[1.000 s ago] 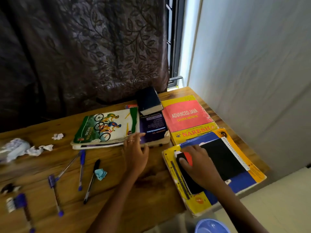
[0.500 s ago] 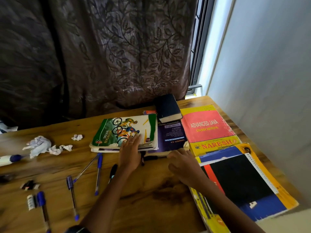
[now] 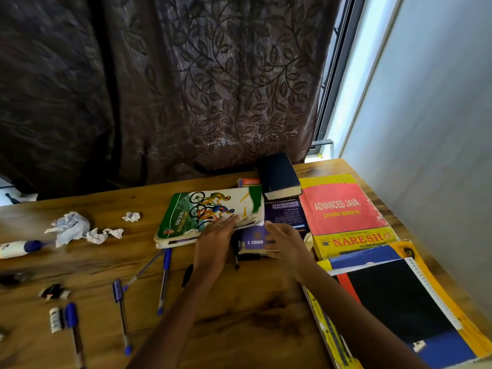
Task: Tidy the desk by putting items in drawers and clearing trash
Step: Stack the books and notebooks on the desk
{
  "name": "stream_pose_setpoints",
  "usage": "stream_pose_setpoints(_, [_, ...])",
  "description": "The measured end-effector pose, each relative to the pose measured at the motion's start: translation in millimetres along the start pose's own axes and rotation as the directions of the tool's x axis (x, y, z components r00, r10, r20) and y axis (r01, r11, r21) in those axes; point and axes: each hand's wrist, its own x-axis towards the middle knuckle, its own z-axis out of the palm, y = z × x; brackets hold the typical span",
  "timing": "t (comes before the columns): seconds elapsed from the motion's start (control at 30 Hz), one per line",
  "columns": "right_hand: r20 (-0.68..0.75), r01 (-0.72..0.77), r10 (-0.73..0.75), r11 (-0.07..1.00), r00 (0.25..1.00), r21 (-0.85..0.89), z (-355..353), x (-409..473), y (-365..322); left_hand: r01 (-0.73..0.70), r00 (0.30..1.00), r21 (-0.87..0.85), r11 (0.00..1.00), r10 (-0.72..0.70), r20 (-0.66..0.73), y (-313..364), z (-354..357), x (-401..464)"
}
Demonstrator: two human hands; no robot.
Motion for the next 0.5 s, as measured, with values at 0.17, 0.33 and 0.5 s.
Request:
stream_pose_setpoints(0.17, [0.041,-0.208,0.204,0.950,0.978,0.231,15.0,19.2,-17.1,-0.062,0.998,-0.007,0.998,0.062,0.001,5.2,0.1,-6.4])
stream_pose_setpoints(0.33, [-0.105,-0.197,0.219,0.963,0.970,0.187,27.2,32.0,-12.5,-0.042,0.984,-0.099,0.994,0.059,0.168,-4.7,0.8,-5.5])
stream_pose_setpoints(0.5, [-0.107,-0.029,0.042,0.992,0.993,0.125,34.2,27.8,-28.8,0.000,0.988,-0.146,0.989,0.022,0.151,-20.5,-6.6,-0.2])
